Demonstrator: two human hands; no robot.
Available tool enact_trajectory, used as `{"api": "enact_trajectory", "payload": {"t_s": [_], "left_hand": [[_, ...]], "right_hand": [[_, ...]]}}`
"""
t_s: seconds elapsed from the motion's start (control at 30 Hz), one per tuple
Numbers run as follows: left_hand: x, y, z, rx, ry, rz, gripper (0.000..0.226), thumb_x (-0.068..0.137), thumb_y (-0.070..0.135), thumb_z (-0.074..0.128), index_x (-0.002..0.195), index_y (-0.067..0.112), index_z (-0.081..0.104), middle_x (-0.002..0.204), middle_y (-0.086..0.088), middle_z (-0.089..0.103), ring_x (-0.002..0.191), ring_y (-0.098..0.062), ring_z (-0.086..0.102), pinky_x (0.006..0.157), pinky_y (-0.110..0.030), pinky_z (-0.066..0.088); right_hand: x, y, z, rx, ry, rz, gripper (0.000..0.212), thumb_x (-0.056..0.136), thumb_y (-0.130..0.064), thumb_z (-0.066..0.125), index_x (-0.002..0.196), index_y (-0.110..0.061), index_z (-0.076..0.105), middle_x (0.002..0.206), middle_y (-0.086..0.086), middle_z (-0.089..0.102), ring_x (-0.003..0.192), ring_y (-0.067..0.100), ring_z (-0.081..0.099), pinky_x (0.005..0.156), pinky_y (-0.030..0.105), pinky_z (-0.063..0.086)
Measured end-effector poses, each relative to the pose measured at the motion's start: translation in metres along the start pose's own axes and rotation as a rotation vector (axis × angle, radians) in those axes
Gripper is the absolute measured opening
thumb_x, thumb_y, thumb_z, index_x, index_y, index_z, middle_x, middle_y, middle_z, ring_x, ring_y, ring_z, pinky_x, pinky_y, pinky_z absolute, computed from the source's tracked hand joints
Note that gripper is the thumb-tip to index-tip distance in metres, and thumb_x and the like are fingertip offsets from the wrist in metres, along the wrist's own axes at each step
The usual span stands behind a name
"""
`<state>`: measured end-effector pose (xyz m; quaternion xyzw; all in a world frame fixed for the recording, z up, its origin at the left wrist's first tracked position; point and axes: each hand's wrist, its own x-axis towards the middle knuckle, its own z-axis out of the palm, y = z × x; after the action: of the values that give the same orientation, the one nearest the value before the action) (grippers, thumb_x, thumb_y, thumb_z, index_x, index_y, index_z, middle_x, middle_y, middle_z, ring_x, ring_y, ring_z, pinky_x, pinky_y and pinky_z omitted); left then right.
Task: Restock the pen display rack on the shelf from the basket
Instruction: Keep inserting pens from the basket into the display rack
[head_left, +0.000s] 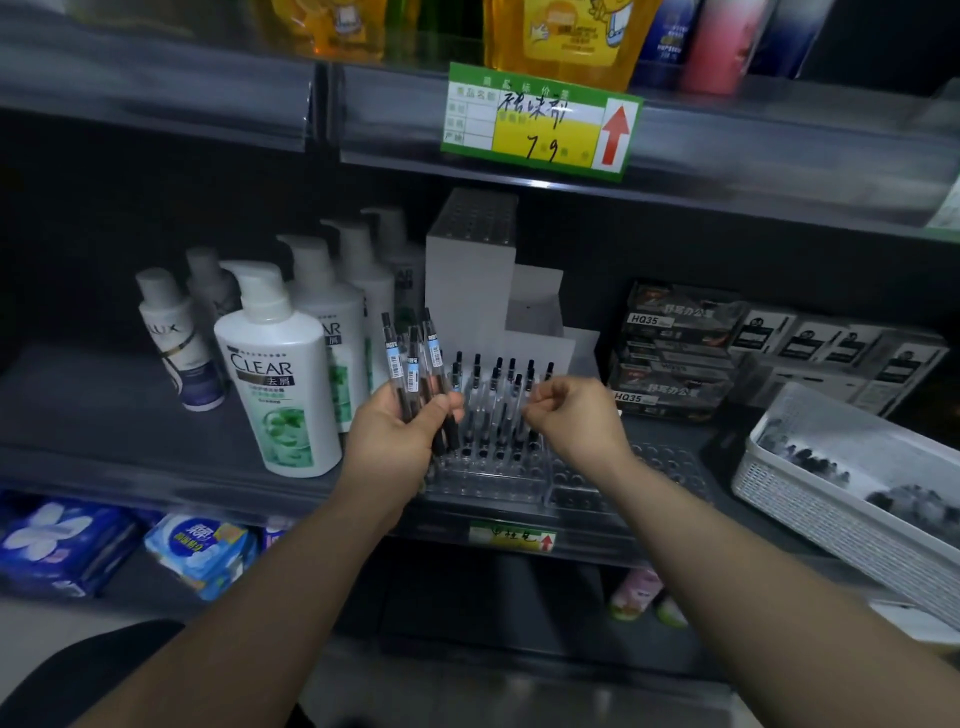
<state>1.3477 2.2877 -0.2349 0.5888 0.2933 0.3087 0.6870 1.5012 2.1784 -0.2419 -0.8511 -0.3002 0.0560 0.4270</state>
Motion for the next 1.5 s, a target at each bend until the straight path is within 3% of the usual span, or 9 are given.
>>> {"api": "enact_trajectory", "payload": {"t_s": [0.37,0.6,0.73,0.87,0.97,1.1,1.23,1.4,1.5], "left_hand": [[-0.001,-0.001,0.004,-0.016,-0.015,0.022,0.009,0.09,0.009,0.063,0.091,0.018,0.062,0.091,-0.005,0.074,0.089,-0.021,0.071,0.076,-0.034,0.056],[-0.003,-0.008,0.004,0.091,-0.05,-0.005,0.007,0.088,0.013,0.068,0.092,0.017,0.064,0.09,-0.009,0.075,0.092,-0.03,0.071,0.087,-0.05,0.055],[-0.008,-0.012,0.007,0.178,-0.129,-0.029,0.009,0.088,0.018,0.069,0.094,0.014,0.064,0.089,-0.007,0.076,0.088,-0.026,0.072,0.083,-0.052,0.057],[-0.011,-0.015,0.013,0.222,-0.209,-0.028,0.009,0.087,0.02,0.069,0.094,0.017,0.064,0.088,-0.003,0.076,0.087,-0.021,0.073,0.086,-0.048,0.056],[-0.015,-0.015,0.017,0.211,-0.274,-0.034,0.008,0.088,0.018,0.068,0.094,0.018,0.063,0.089,-0.002,0.076,0.086,-0.016,0.073,0.084,-0.042,0.057],[-0.019,-0.015,0.018,0.214,-0.327,-0.042,0.008,0.089,0.018,0.066,0.097,0.019,0.063,0.091,-0.001,0.076,0.088,-0.015,0.072,0.079,-0.038,0.058],[-0.012,-0.013,0.014,0.208,-0.212,-0.023,0.008,0.095,0.013,0.059,0.098,0.019,0.064,0.089,-0.003,0.073,0.079,-0.015,0.067,0.071,-0.025,0.056],[-0.003,-0.009,0.005,0.207,-0.09,-0.012,0.02,0.099,0.025,0.051,0.084,0.012,0.051,0.067,-0.002,0.056,0.056,-0.015,0.047,0.057,-0.033,0.043],[-0.001,-0.007,0.006,0.143,-0.066,-0.012,0.017,0.101,0.023,0.047,0.087,0.014,0.043,0.065,-0.001,0.048,0.052,-0.014,0.038,0.051,-0.031,0.034]], "right_hand": [[-0.001,-0.002,-0.002,-0.008,0.002,0.035,0.019,0.081,-0.006,0.066,0.064,-0.011,0.062,0.069,-0.003,0.063,0.065,0.008,0.059,0.068,0.023,0.052],[0.0,-0.002,-0.004,-0.02,-0.029,0.062,0.008,0.083,-0.007,0.067,0.075,-0.005,0.067,0.081,0.001,0.068,0.079,0.014,0.066,0.078,0.029,0.057],[-0.007,-0.008,-0.016,-0.016,0.023,0.032,0.003,0.083,-0.012,0.067,0.085,-0.013,0.066,0.079,-0.001,0.066,0.075,0.012,0.064,0.069,0.026,0.056],[-0.018,-0.026,-0.027,0.171,-0.023,-0.041,0.006,0.086,-0.018,0.069,0.091,-0.015,0.069,0.081,-0.001,0.065,0.069,0.006,0.057,0.063,0.013,0.05],[-0.025,-0.036,-0.031,0.293,-0.129,-0.02,0.016,0.087,-0.023,0.067,0.099,-0.012,0.071,0.092,0.002,0.069,0.078,0.008,0.06,0.072,0.018,0.049],[-0.026,-0.037,-0.033,0.334,-0.175,0.012,0.018,0.087,-0.021,0.068,0.098,-0.007,0.069,0.085,0.001,0.065,0.07,0.004,0.056,0.063,0.015,0.043],[-0.02,-0.032,-0.046,0.372,-0.064,0.014,0.011,0.091,-0.013,0.061,0.094,-0.006,0.069,0.076,0.003,0.065,0.06,0.004,0.056,0.059,0.019,0.047],[-0.011,-0.016,-0.052,0.198,0.174,-0.002,0.017,0.091,-0.012,0.062,0.078,-0.021,0.064,0.076,0.001,0.068,0.074,0.017,0.066,0.072,0.03,0.055],[-0.012,-0.008,-0.047,0.121,0.2,-0.013,0.009,0.09,-0.015,0.064,0.095,-0.012,0.07,0.081,0.0,0.068,0.079,0.015,0.067,0.076,0.027,0.054]]}}
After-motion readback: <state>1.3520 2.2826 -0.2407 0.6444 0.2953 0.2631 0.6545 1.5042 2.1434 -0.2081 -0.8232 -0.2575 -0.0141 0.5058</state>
